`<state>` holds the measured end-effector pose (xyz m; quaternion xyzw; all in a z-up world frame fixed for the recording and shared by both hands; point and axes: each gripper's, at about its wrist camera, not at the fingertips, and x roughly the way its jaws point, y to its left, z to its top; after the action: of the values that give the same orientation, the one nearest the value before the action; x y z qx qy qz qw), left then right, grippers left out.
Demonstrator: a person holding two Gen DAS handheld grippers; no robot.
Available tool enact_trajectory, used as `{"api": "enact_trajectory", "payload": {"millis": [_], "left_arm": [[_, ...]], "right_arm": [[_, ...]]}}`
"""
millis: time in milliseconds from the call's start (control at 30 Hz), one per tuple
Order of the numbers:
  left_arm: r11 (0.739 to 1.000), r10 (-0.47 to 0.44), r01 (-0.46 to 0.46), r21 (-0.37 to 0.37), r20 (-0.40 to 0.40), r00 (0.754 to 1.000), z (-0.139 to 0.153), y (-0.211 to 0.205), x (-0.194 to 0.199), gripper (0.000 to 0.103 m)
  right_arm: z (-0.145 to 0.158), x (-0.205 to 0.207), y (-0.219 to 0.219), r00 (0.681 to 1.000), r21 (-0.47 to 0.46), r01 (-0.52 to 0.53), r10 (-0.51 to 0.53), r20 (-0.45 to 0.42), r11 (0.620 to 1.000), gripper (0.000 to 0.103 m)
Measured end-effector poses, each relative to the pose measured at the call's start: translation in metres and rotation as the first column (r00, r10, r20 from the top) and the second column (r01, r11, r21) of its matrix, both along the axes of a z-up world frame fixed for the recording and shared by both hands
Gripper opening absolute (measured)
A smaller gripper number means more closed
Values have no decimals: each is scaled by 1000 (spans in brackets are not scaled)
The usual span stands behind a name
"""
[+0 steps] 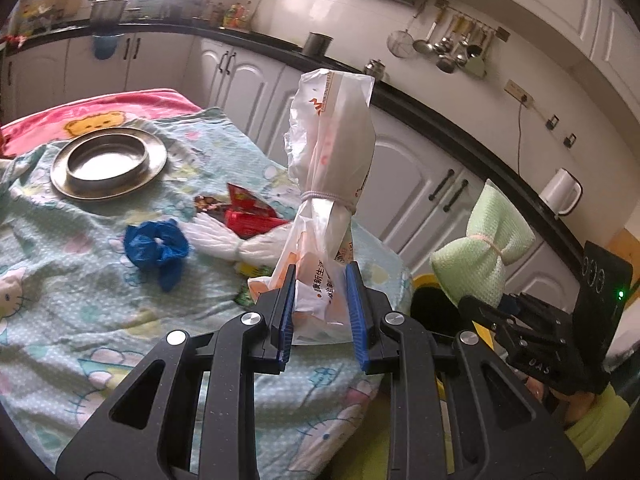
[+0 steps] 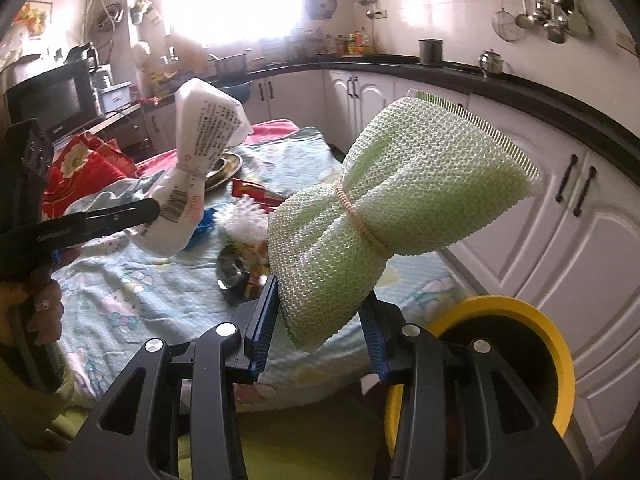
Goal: Collect trash
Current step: 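Carry the white bag with the left gripper while the right gripper carries the green bow to the bin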
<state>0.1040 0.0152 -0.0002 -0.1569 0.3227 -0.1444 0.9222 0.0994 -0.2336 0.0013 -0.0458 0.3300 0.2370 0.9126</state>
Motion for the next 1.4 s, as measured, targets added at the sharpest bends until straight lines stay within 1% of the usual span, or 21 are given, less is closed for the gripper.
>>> {"api": "enact_trajectory", "payload": {"millis": [333, 900, 1200, 1400], "left_arm": [[997, -73, 73, 24, -2, 997, -3, -36, -2, 17], [984, -170, 171, 52, -22, 985, -11, -78, -1, 18], [965, -249, 251, 75, -28, 968, -19, -119, -2, 18], [951, -296, 299, 76, -55, 954, -30, -145, 1, 18]], "right_arm": [[-3, -5, -32, 998, 8, 66, -66, -7, 998, 38], [-12, -6, -91, 981, 35, 194, -193, -33, 980, 38], [-20, -7, -113, 969, 35, 243, -241, -47, 969, 38], [-30, -8, -128, 960, 21, 273, -271, -68, 962, 38]]}}
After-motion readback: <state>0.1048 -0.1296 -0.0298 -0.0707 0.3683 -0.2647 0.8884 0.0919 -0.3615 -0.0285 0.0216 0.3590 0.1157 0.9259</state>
